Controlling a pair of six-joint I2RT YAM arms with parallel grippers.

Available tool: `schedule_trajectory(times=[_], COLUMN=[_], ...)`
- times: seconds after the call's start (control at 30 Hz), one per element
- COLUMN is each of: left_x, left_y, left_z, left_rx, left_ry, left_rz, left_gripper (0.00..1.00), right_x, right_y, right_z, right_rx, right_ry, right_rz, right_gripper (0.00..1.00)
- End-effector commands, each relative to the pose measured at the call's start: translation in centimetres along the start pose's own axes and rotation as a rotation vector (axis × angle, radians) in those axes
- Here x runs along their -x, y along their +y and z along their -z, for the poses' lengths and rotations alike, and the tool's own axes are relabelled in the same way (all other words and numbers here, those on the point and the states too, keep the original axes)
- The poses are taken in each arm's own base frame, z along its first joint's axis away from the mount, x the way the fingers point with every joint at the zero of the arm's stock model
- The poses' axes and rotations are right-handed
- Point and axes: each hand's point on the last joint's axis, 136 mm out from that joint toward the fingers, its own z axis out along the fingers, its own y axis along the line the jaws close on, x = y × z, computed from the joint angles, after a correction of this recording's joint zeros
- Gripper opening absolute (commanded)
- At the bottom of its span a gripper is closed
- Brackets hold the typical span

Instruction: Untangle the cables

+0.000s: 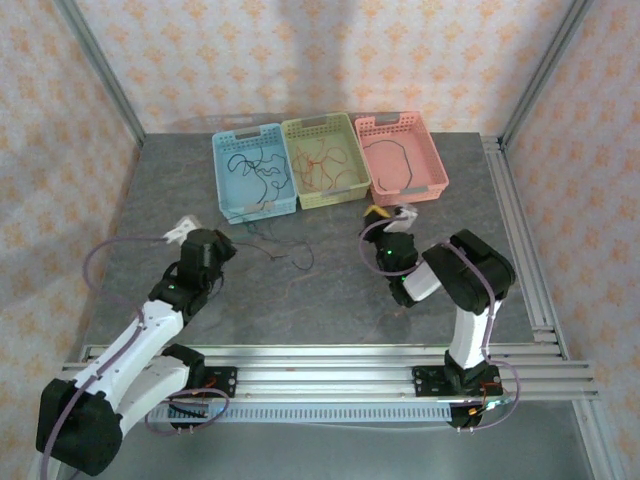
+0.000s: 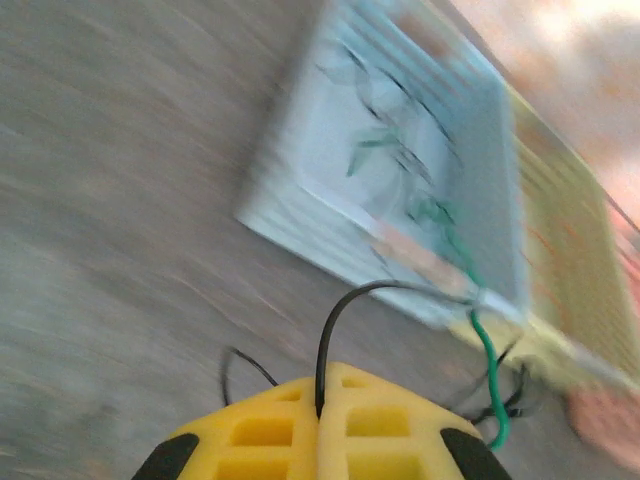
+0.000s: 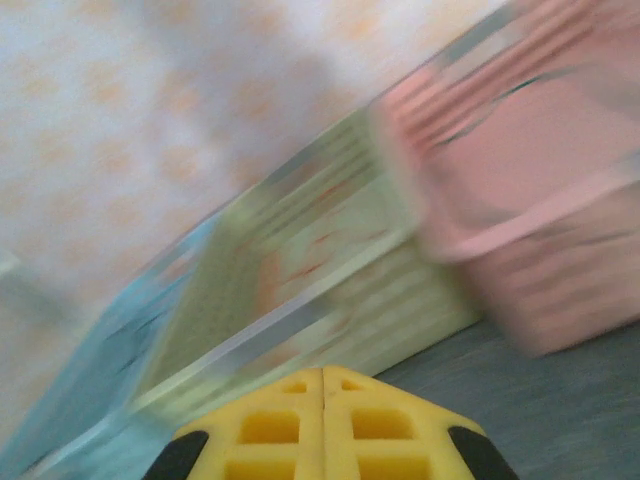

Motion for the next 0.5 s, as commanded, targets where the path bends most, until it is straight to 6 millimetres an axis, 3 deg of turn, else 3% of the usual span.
schedule_trajectory(times=[0.0, 0.07, 0.27, 0.47], left_x=[3.1, 2.9, 1.6, 0.6], left_y=[5.8, 5.3, 2.6, 0.5], left_z=[0.8, 0.4, -1.0, -1.4], left_rx=[0.246, 0.223, 0.100, -0.014], left_ry=[-0.177, -0.159, -0.070, -0.013], left_rz=[-0.011, -0.017, -0.057, -0.074], left_gripper=[0.00, 0.00, 0.00, 0.00], right_x=[4.2, 4.1, 1.8, 0.8], right_y=[-8.2, -7.6, -1.4, 1.2], right_z=[1.8, 1.4, -0.8, -1.2], right_rx=[-0.381, -0.343, -0.077, 0.026], right_ry=[-0.195, -0.185, -0.060, -0.018], right_rz=[0.074, 0.071, 0.106, 0.137], right_gripper=[0.00, 0.00, 0.00, 0.00])
